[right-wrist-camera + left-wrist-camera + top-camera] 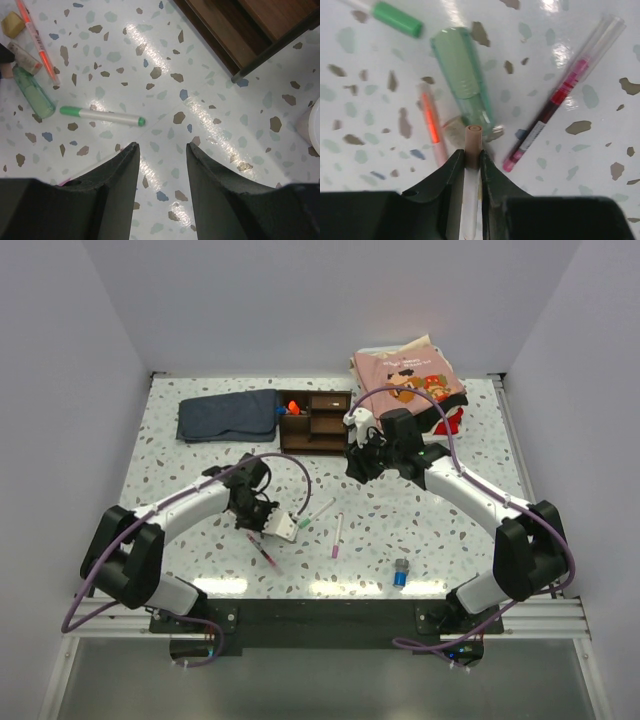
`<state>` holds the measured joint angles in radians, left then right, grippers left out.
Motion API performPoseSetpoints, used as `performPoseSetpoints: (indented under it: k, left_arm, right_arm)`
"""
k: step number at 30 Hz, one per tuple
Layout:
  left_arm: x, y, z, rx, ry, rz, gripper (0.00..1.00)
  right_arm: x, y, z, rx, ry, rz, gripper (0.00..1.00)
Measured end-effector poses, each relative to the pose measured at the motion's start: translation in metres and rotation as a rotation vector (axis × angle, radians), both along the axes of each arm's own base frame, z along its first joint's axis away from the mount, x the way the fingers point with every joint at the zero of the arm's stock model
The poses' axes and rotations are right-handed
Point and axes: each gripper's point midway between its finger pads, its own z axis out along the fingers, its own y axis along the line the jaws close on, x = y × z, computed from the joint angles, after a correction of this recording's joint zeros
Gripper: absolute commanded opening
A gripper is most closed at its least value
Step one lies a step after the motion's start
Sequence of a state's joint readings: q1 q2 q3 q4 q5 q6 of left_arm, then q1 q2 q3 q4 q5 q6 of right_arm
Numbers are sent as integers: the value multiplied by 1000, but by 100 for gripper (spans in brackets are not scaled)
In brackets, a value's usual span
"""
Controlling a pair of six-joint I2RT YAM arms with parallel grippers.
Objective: Sort the stationery into containers
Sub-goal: Pick up the pen from the center of the board, then place the pen in the storage box.
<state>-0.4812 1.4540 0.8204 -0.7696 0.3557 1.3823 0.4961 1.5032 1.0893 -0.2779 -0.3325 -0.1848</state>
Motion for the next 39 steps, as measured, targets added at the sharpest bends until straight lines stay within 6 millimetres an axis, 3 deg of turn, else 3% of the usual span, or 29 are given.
performPoseSetpoints:
  k: [3,10,13,20,27,33,39]
  left_arm:
    - [19,-12,33,-36,-32,14,6]
    - [118,-66,185,-402,-253,142,0]
    - [148,-71,221,-574,-266,255,0]
    - [209,-86,257,-965,-282,503,0]
    - [258,-107,279,-1222,-238,580,0]
    - [290,-115,272,-1326,-194,630,0]
    - [316,-118,248,-1353,-159,686,0]
  right_arm:
    - [0,-1,-1,-5,2,1,46]
    - [5,-13,-1,-14,13,-30,45]
    - [14,-19,5,-10,6,-52,45]
    - [30,-29,8,-11,1,-95,45]
    - [34,-35,3,-18,15,-130,45]
    - [35,-37,2,-19,16,-136,45]
    - [39,-43,0,-24,19,-150,45]
